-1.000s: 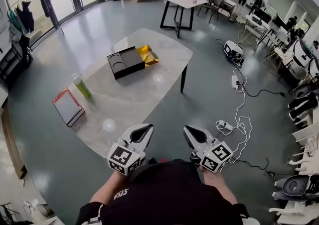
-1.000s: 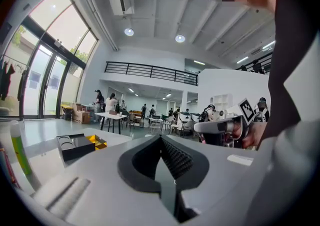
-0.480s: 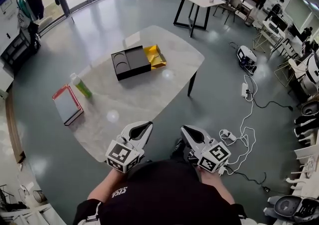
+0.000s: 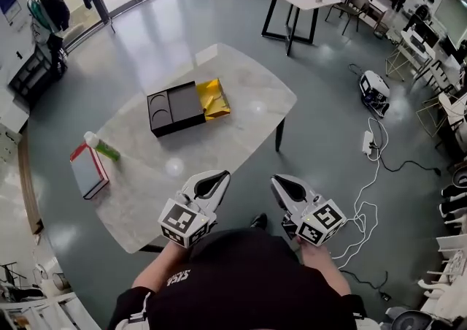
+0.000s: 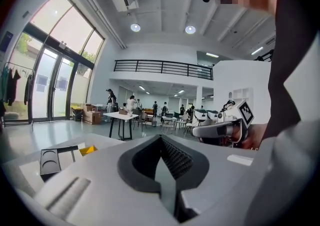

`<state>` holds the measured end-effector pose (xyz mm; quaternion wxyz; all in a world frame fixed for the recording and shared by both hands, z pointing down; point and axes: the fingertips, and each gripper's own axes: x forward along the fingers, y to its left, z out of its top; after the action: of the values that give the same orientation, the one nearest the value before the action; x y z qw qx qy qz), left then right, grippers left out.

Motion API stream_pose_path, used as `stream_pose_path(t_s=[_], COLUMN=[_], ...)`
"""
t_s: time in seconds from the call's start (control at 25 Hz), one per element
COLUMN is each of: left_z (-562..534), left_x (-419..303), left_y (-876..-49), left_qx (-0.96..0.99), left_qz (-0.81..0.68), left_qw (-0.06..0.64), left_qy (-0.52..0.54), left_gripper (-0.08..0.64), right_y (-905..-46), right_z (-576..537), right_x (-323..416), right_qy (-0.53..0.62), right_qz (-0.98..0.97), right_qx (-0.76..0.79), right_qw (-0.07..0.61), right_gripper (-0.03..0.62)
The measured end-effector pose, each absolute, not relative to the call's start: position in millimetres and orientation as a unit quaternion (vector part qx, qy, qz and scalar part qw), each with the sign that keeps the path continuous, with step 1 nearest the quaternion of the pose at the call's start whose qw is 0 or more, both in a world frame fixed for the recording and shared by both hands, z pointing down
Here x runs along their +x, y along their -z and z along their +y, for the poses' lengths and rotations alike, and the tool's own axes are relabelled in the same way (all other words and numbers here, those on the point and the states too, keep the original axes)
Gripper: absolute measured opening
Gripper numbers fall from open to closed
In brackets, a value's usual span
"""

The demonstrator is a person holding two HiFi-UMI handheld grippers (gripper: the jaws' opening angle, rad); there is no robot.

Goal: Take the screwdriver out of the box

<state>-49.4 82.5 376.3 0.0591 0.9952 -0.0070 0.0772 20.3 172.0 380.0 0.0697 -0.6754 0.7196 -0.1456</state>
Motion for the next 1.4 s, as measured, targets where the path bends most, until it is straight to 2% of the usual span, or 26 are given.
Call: stream_pose_path(t_s=[0.44,0.72,1.0,1.2,1.4], left_z=[61,-4,-87,-127,-161], left_x=[59,101,143,159,145], left_y=[-389,-396,-407,-401,-403], left_qx=[0.992,0.988,0.981,0.979,0.967], left_qz=[-0.042,-0.094,-0.146,-0.161,-0.220], left_qw=[0.066,0.067,0.090,0.084,0.088], left_qy=[-0.100,-0.099,-0.094,-0.092,-0.092], left_gripper=[0.002,0.002,0.002,0.002,0.002], right_y=[-415,-423,-409,-391,-403], right_z=[180,116,25,-42,-77], right_x=[135,179,233,248,231], right_qy=[0.194,0.208,0.206,0.185,0.212], right_qz=[0.719,0.752,0.791,0.819,0.849], right_qx=[-0.663,-0.622,-0.576,-0.543,-0.485], right_qw=[0.076,0.062,0.008,-0.009,-0.013], right_gripper=[0.014,0.014,0.014,0.014,0.014])
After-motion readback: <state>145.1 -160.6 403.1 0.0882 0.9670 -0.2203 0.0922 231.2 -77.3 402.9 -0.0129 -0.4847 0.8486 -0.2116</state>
